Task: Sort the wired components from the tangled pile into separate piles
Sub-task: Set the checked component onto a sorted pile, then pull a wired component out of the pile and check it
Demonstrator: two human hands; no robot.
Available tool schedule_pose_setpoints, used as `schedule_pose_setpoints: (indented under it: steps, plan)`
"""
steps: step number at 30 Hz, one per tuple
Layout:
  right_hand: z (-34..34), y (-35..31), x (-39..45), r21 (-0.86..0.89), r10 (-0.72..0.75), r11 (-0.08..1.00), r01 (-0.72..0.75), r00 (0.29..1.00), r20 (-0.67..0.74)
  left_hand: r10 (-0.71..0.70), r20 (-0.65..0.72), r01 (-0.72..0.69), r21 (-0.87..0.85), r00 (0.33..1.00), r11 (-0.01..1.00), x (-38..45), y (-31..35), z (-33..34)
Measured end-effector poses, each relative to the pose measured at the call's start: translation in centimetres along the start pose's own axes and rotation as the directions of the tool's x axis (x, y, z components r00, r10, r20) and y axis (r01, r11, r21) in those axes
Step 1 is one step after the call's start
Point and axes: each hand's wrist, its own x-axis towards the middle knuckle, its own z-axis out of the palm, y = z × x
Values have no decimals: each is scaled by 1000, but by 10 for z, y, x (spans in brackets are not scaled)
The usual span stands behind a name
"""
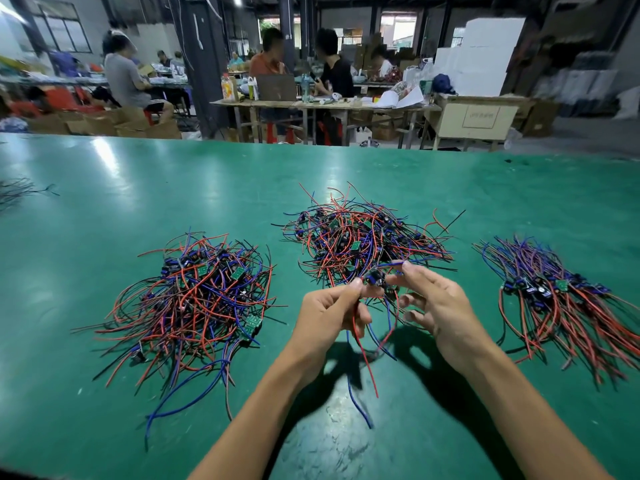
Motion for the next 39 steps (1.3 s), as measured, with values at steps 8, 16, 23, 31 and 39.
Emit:
schedule_pose_setpoints:
  steps: [8, 16, 23, 31, 39]
  plan:
    - [2, -1, -3, 45, -76, 996, 81, 992, -105, -148, 165, 139, 61, 975, 988, -8, 3, -6]
    - [3, 2, -5, -189, -75, 978, 84, 996, 52, -176, 181, 180, -9, 968, 984, -8, 2, 3]
    - [19, 22, -9, -115, -87, 989, 95, 993, 75, -123, 84, 122, 20, 989, 992, -8, -5, 6]
    - [28, 27, -8, -106, -50, 993, 59, 996, 79, -129, -2, 129, 48, 992, 990, -6, -10, 8]
    - [17, 27, 6, -104, 25, 994, -42, 986, -165, -149, 127, 130, 148, 981, 980, -5, -5, 7]
